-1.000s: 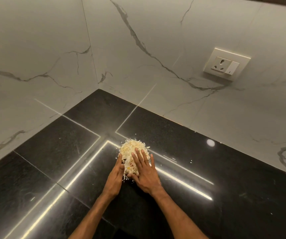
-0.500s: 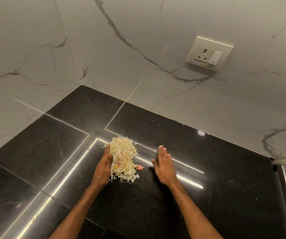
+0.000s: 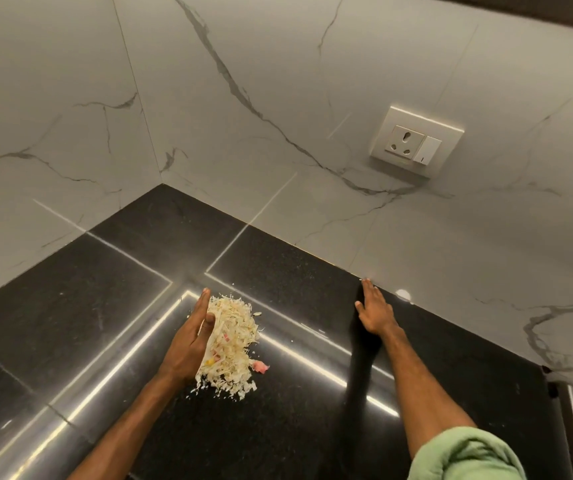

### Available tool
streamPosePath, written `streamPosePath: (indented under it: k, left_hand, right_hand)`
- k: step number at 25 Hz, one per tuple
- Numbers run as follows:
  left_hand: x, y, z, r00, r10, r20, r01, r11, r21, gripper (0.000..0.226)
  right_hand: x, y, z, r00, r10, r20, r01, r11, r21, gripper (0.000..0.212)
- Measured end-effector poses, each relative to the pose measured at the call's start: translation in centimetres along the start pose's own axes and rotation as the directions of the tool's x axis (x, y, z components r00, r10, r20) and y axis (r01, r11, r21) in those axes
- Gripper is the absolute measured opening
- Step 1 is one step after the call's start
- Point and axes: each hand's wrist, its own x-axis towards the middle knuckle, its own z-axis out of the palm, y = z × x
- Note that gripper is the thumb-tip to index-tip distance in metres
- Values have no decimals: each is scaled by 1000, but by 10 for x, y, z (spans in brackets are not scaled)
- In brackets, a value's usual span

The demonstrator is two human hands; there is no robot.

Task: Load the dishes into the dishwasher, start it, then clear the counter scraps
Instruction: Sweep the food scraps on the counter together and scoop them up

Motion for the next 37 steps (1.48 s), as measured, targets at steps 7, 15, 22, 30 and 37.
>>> streamPosePath:
  k: [7, 15, 22, 30, 37]
  left_hand:
    - [-5, 3, 7, 1000, -18, 13, 18, 1000, 4, 78]
    - [-3, 6, 12, 999, -10, 41, 10, 1000, 18, 70]
    - [-3, -4, 4, 998, -58, -3, 58, 998, 24, 91]
    - [-17, -11, 13, 987, -137, -80, 127, 984, -122, 103]
    - [-9, -37, -7, 983, -183, -33, 182, 983, -37, 100]
  right_hand:
    - [17, 14, -9, 999, -31, 18, 31, 999, -8, 58]
    - [28, 12, -10, 986, 9, -169, 53, 932, 357, 45]
    - [28, -6, 14, 991, -10, -137, 12, 1000, 12, 46]
    - [-66, -50, 133, 888, -452, -86, 459, 853, 247, 40]
    - [-67, -77, 153, 964, -243, -105, 240, 970, -39, 64]
